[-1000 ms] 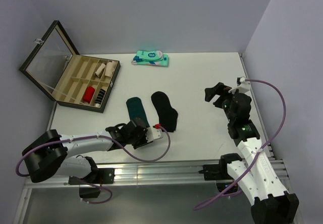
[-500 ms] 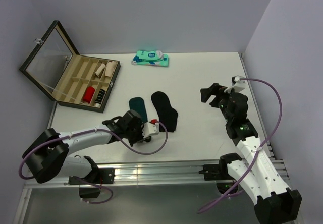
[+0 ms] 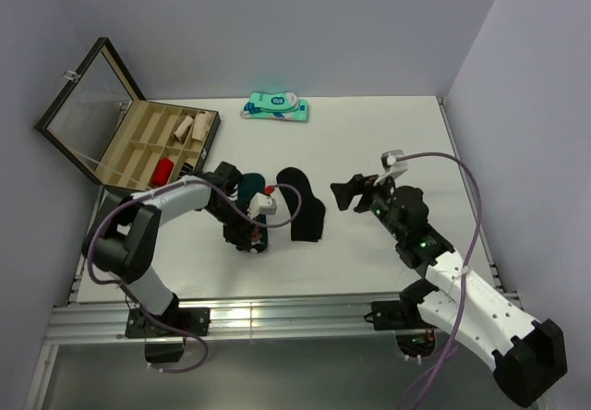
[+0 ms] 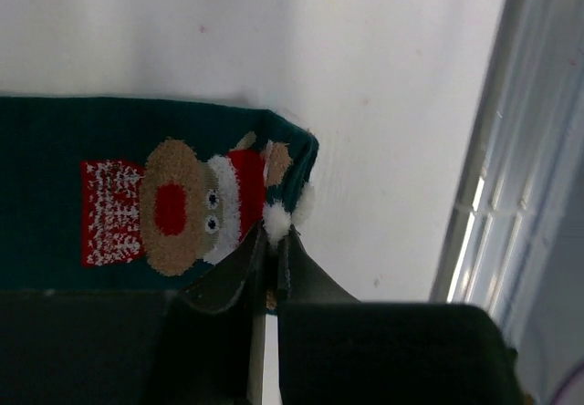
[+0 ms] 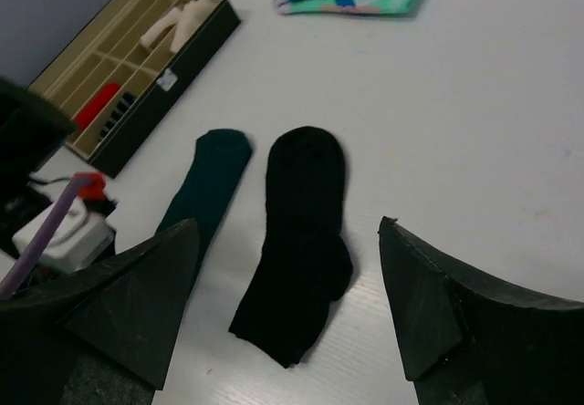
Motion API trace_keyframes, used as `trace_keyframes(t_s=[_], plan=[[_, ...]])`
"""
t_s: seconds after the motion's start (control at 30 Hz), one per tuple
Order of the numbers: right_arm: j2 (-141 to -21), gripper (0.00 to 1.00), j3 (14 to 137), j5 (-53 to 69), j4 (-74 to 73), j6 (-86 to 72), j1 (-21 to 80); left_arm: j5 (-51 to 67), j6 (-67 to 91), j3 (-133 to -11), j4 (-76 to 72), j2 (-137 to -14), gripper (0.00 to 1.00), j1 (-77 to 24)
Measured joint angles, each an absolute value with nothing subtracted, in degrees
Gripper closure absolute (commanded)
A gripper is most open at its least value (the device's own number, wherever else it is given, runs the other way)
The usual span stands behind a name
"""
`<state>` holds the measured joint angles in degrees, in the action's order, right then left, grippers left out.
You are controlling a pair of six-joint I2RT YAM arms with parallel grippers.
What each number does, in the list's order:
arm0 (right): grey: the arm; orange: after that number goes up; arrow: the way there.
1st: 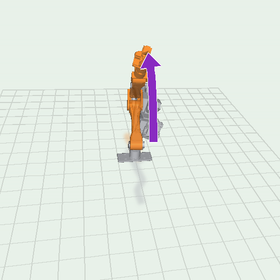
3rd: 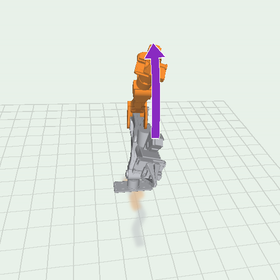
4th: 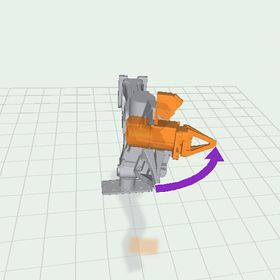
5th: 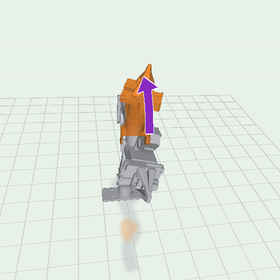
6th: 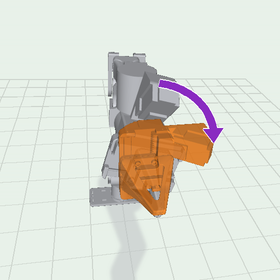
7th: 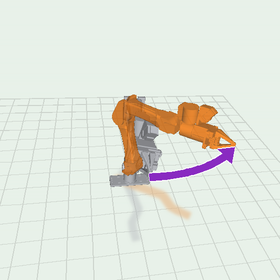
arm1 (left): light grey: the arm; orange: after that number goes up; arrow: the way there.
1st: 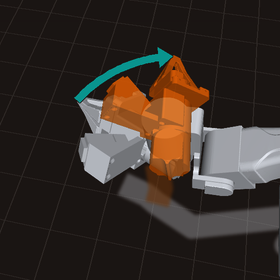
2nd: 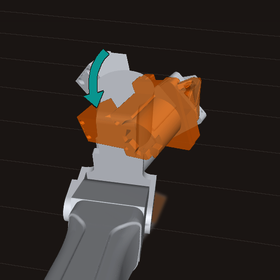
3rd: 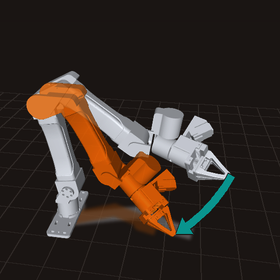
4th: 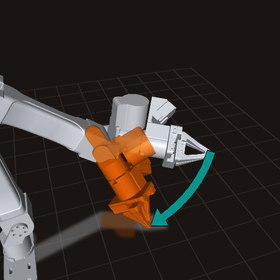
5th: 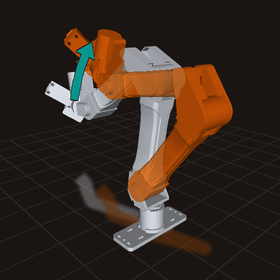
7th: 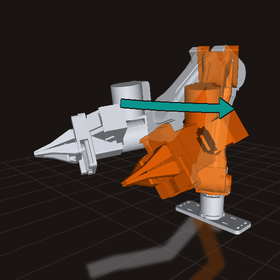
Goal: Roll the socks
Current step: Roll the sock at the center of the board.
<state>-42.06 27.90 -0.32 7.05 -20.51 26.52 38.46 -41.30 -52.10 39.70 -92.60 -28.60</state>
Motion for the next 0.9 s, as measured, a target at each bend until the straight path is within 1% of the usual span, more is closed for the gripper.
trace_keyframes(t_s=[0.2,0.4,0.53,0.67,0.9], plan=[[-47.33,0.17,23.81,0.86,14.85,-17.80,37.74,44.60,-52.31,-60.90,54.74,-103.88,1.00,-23.73],[-61.54,0.19,23.92,-0.05,21.54,-14.13,50.54,46.87,-58.11,-63.72,63.66,-109.89,1.00,-22.39],[-72.75,0.23,27.31,-0.58,23.90,-12.27,56.36,47.99,-59.55,-65.25,66.37,-112.12,1.00,-21.89],[-82.85,0.23,32.91,-1.45,25.41,-10.41,62.13,48.25,-59.88,-65.84,67.51,-113.12,1.00,-21.26],[-92.55,0.24,41.36,-2.55,26.55,-7.49,67.37,48.25,-60.31,-66.85,69.17,-114.26,1.00,-20.91]])
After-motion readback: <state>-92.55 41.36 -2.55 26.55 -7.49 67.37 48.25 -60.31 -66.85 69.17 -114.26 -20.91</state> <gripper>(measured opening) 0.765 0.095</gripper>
